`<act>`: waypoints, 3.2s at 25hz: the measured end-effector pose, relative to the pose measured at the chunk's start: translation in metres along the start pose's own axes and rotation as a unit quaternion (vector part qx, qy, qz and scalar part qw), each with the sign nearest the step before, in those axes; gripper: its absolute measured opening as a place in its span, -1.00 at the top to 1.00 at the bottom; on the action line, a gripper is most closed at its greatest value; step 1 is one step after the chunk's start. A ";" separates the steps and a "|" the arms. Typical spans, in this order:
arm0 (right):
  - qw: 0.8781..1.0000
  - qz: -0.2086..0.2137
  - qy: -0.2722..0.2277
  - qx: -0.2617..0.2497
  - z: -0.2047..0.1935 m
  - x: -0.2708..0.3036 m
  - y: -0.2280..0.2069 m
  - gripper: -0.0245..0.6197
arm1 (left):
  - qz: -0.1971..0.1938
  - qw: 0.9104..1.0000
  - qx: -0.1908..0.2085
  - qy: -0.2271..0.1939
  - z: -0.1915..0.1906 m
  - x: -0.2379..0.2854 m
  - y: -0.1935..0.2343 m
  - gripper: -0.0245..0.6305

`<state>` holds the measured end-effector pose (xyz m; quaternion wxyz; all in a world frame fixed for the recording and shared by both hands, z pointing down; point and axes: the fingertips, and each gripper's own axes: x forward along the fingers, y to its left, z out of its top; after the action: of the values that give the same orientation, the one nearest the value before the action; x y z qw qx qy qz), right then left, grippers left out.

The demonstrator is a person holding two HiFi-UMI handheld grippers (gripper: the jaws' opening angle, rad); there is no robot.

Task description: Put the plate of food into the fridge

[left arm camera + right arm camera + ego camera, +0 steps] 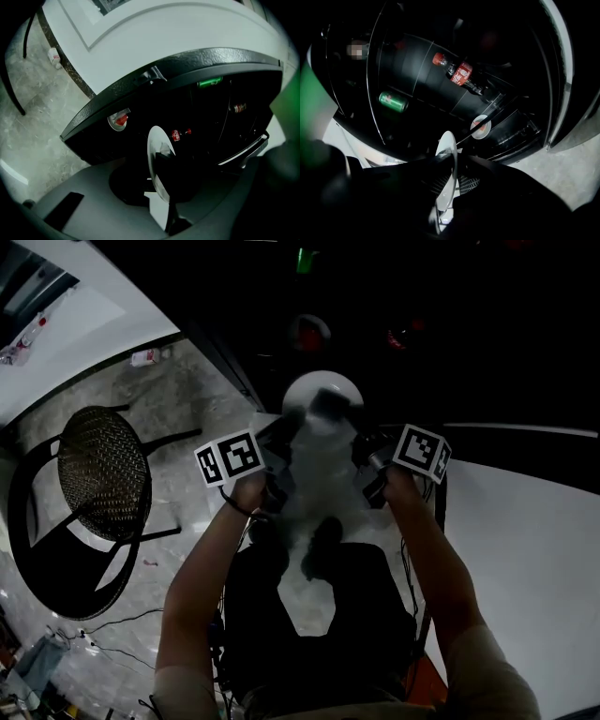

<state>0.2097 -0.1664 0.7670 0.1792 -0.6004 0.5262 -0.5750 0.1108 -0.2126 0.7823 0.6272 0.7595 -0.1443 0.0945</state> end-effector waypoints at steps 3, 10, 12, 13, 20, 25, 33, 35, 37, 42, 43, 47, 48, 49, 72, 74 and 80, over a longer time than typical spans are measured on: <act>1.000 0.002 -0.008 -0.002 0.001 0.000 0.001 0.83 | -0.005 1.000 0.012 0.000 0.001 0.001 -0.001 0.80; 0.999 0.016 -0.044 -0.010 0.006 -0.003 0.002 0.83 | -0.023 0.998 0.050 -0.006 0.003 0.004 -0.007 0.80; 0.998 0.018 -0.056 -0.002 0.008 -0.003 0.000 0.83 | -0.035 0.998 0.058 -0.012 0.004 0.005 -0.009 0.80; 0.998 0.013 -0.061 0.005 0.008 -0.003 -0.002 0.83 | -0.041 0.997 0.062 -0.013 0.004 0.005 -0.009 0.80; 0.996 0.017 -0.091 0.014 0.022 0.003 -0.014 0.83 | -0.068 0.997 0.033 -0.014 0.008 0.020 -0.006 0.81; 0.995 0.026 -0.095 -0.002 0.028 0.014 -0.015 0.83 | -0.051 0.998 -0.010 -0.037 0.019 0.022 0.002 0.85; 0.994 0.040 -0.100 -0.031 0.034 0.021 -0.009 0.83 | -0.062 0.982 -0.170 -0.048 0.018 0.024 0.015 0.86; 0.993 0.061 -0.095 -0.044 0.033 0.023 -0.002 0.83 | -0.068 0.980 -0.178 -0.062 0.021 0.023 0.013 0.86; 0.991 0.078 -0.093 -0.051 0.028 0.024 0.001 0.82 | -0.067 0.981 -0.167 -0.078 0.025 0.022 0.015 0.86; 0.987 0.131 -0.072 -0.067 -0.007 0.030 -0.006 0.66 | -0.074 0.982 -0.133 -0.108 0.036 0.022 0.034 0.86; 0.985 0.138 -0.063 -0.078 -0.013 0.032 -0.006 0.66 | -0.076 0.983 -0.126 -0.108 0.037 0.023 0.036 0.86; 0.981 0.149 -0.059 -0.111 -0.006 0.031 0.001 0.66 | -0.092 0.982 -0.115 -0.115 0.043 0.035 0.023 0.86; 0.980 0.154 -0.059 -0.112 -0.005 0.030 0.003 0.66 | -0.095 0.981 -0.116 -0.120 0.043 0.036 0.020 0.86; 0.979 0.159 -0.059 -0.111 -0.005 0.031 0.004 0.66 | -0.097 0.980 -0.117 -0.125 0.044 0.036 0.019 0.86; 0.963 0.170 -0.159 0.135 0.019 0.039 -0.021 0.83 | -0.126 0.989 -0.015 -0.075 0.039 0.046 0.001 0.77; 0.961 0.172 -0.165 0.138 0.022 0.040 -0.019 0.83 | -0.126 0.989 0.001 -0.070 0.036 0.045 0.000 0.77; 0.961 0.169 -0.174 0.135 0.028 0.042 -0.020 0.83 | -0.119 0.991 0.001 -0.061 0.032 0.050 0.001 0.80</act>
<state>0.2342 -0.2047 0.7967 0.4419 -0.5638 0.4982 -0.4886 0.1559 -0.2496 0.7933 0.6230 0.7765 -0.0904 -0.0274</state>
